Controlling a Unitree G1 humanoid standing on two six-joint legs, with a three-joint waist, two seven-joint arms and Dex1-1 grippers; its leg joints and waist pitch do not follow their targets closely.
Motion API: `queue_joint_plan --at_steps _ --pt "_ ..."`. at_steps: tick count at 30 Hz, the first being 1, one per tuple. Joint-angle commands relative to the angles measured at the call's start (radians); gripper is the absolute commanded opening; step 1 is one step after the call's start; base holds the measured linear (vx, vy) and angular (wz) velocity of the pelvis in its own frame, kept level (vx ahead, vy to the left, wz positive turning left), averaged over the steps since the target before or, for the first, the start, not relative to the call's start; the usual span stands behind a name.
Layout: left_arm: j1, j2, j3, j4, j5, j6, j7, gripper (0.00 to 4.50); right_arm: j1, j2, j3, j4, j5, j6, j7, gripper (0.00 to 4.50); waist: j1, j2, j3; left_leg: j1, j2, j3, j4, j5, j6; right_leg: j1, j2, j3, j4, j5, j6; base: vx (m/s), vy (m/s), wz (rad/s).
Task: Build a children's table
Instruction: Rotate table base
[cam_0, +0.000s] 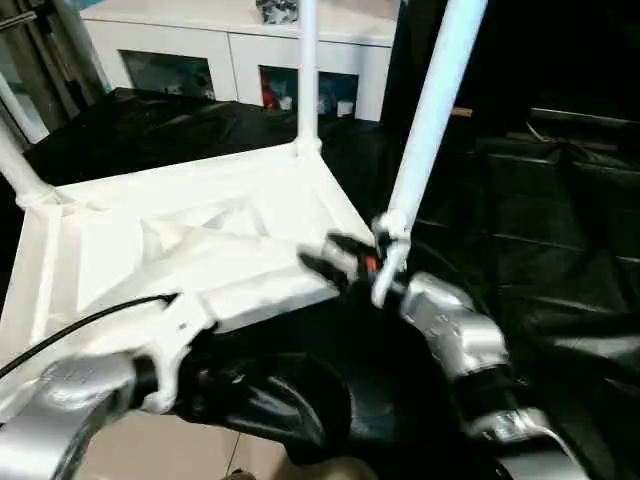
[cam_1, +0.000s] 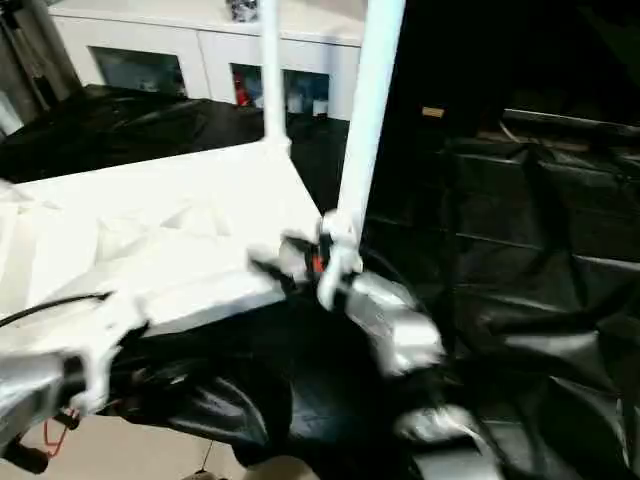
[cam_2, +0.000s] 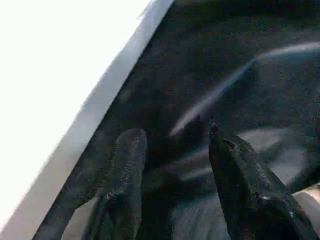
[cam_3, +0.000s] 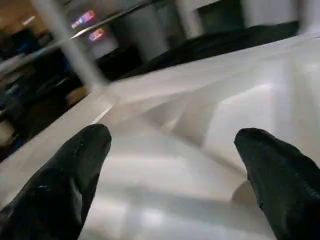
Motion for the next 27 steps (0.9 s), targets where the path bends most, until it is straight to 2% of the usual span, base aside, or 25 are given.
queue_joint_plan --at_steps 1,3,4,5,6,8,10,14,15,17,22,24,27 --pt "0.003 0.009 0.018 -0.02 0.02 -0.009 0.024 2.62 -0.016 0.002 -0.035 0.024 0.017 -0.025 -0.049 4.5 -0.008 0.012 -0.05 0.013 0.005 0.007 -0.075 -0.261 -0.013 0.035 -0.025 0.038 -0.069 -0.207 -0.179 0.0 0.0 0.0" --pt "0.014 0.001 0.04 0.001 0.044 -0.042 0.057 2.7 -0.057 0.013 -0.089 0.098 0.032 -0.069 -0.132 4.5 -0.007 0.011 -0.051 0.013 0.004 0.007 -0.076 -0.265 -0.016 0.036 -0.025 0.036 -0.068 -0.201 -0.179 0.0 0.0 0.0" --pt "0.015 0.001 0.042 0.002 0.047 -0.045 0.061 2.7 -0.063 0.013 -0.095 0.109 0.032 -0.078 -0.143 4.5 -0.007 0.004 -0.051 0.013 0.004 0.008 -0.074 -0.261 -0.015 0.036 -0.024 0.037 -0.069 -0.192 -0.178 0.0 0.0 0.0" --pt "0.017 -0.001 0.047 0.006 0.055 -0.051 0.072 2.96 -0.078 0.011 -0.109 0.14 0.031 -0.101 -0.17 4.5 -0.005 0.006 -0.051 0.012 0.003 0.007 -0.074 -0.26 -0.017 0.037 -0.026 0.037 -0.066 -0.191 -0.178 0.0 0.0 0.0" --pt "0.018 -0.001 0.046 0.005 0.058 -0.051 0.074 3.03 -0.087 0.01 -0.118 0.157 0.033 -0.11 -0.18 4.5 -0.004 0.008 -0.052 0.014 0.003 0.008 -0.073 -0.254 -0.018 0.037 -0.026 0.037 -0.066 -0.187 -0.176 0.0 0.0 0.0" --pt "0.023 0.006 0.044 -0.001 0.061 -0.057 0.094 3.05 -0.127 -0.001 -0.154 0.224 0.039 -0.144 -0.221 4.5 -0.005 0.007 -0.055 0.012 0.002 0.008 -0.071 -0.241 -0.016 0.038 -0.025 0.036 -0.061 -0.162 -0.182 0.0 0.0 0.0" --pt "0.026 0.014 0.04 -0.003 0.064 -0.064 0.106 3.39 -0.167 -0.022 -0.187 0.286 0.044 -0.175 -0.253 4.5 -0.004 0.005 -0.055 0.012 0.001 0.009 -0.068 -0.232 -0.011 0.039 -0.024 0.036 -0.059 -0.138 -0.189 0.0 0.0 0.0" --pt "0.027 0.018 0.036 0.001 0.065 -0.072 0.11 3.56 -0.203 -0.053 -0.21 0.341 0.043 -0.209 -0.286 4.5 -0.001 0.006 -0.058 0.012 0.0 0.011 -0.063 -0.21 -0.004 0.04 -0.023 0.034 -0.054 -0.107 -0.197 0.0 0.0 0.0" --pt "0.027 0.018 0.035 0.006 0.068 -0.08 0.111 3.82 -0.228 -0.075 -0.223 0.381 0.043 -0.235 -0.302 4.5 0.0 0.007 -0.057 0.013 0.0 0.012 -0.061 -0.213 -0.004 0.038 -0.022 0.034 -0.054 -0.105 -0.2 0.0 0.0 0.0" --pt "0.026 0.022 0.031 0.011 0.078 -0.094 0.118 3.92 -0.256 -0.109 -0.242 0.428 0.042 -0.26 -0.32 4.5 0.001 0.008 -0.057 0.013 0.0 0.012 -0.06 -0.225 -0.006 0.038 -0.021 0.033 -0.053 -0.11 -0.203 0.0 0.0 0.0" --pt "0.025 0.017 0.03 0.017 0.087 -0.122 0.14 4.28 -0.307 -0.198 -0.274 0.519 0.032 -0.301 -0.329 4.5 0.004 0.004 -0.053 0.013 0.001 0.012 -0.058 -0.292 -0.009 0.035 -0.024 0.033 -0.059 -0.187 -0.195 0.0 0.0 0.0" --pt "0.024 0.009 0.034 0.022 0.093 -0.152 0.155 4.37 -0.319 -0.235 -0.279 0.55 0.023 -0.323 -0.334 4.5 0.005 0.005 -0.053 0.008 0.0 0.01 -0.057 -0.283 -0.006 0.039 -0.024 0.032 -0.059 -0.185 -0.193 0.0 0.0 0.0" --pt "0.021 -0.014 0.044 0.036 0.071 -0.186 0.148 4.44 -0.321 -0.263 -0.281 0.57 0.019 -0.331 -0.342 4.5 0.007 0.001 -0.058 0.005 -0.002 0.01 -0.053 -0.252 0.001 0.043 -0.025 0.031 -0.055 -0.157 -0.198 0.0 0.0 0.0"
